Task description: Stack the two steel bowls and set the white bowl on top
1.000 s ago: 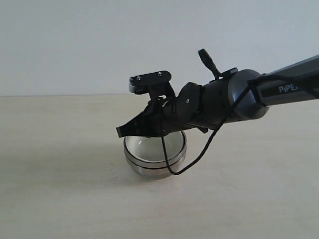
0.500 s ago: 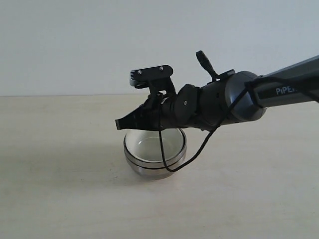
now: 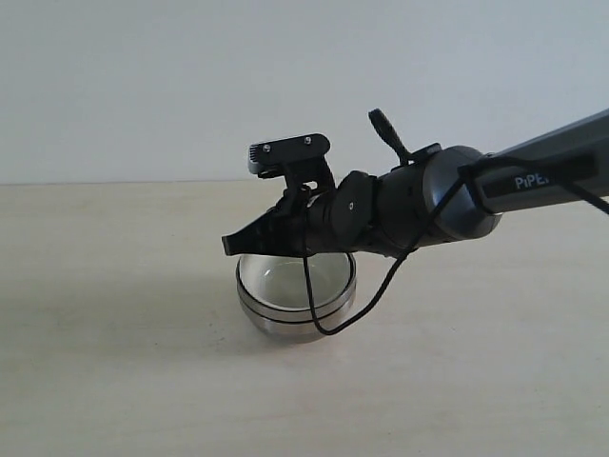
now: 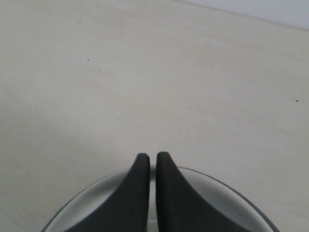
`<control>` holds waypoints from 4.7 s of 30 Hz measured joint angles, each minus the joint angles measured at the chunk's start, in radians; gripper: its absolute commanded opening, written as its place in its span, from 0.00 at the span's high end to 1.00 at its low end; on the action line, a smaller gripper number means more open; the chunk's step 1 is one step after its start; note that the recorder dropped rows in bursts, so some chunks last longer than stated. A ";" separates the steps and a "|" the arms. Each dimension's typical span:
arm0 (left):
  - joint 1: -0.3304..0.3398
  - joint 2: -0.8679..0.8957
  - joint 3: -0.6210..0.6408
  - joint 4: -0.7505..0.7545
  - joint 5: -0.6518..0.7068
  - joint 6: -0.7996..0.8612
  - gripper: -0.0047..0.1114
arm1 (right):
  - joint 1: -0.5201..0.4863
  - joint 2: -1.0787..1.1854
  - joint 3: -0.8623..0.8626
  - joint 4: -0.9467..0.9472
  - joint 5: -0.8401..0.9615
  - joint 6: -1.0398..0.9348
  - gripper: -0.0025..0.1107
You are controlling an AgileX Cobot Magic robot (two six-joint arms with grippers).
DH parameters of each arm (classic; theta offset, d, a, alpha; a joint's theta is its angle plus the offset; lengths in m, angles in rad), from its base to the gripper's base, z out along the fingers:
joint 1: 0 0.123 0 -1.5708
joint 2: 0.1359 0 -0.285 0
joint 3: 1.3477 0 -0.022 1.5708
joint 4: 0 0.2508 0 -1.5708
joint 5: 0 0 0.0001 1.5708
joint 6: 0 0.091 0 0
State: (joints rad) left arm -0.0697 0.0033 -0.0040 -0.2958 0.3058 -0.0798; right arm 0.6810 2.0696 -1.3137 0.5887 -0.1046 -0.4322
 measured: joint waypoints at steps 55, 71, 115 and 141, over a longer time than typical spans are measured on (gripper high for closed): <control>0.000 0.000 0.000 0.000 0.000 0.000 0.68 | -0.003 -0.234 0.000 -0.324 0.796 0.088 0.98; 0.000 0.000 0.000 0.000 0.000 0.000 0.68 | -0.003 -0.174 0.000 -0.368 0.704 0.112 0.98; 0.000 0.000 0.000 0.000 0.000 0.000 0.68 | -0.004 -1.475 0.378 -0.513 0.720 0.362 0.98; 0.000 0.000 0.000 0.000 -0.002 0.000 0.68 | -0.409 -1.998 0.394 -0.853 0.790 0.618 0.98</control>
State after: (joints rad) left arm -0.0697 0.0033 -0.0040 -0.2958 0.3040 -0.0798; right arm 0.2722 0.0714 -0.9198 -0.2639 0.6856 0.1860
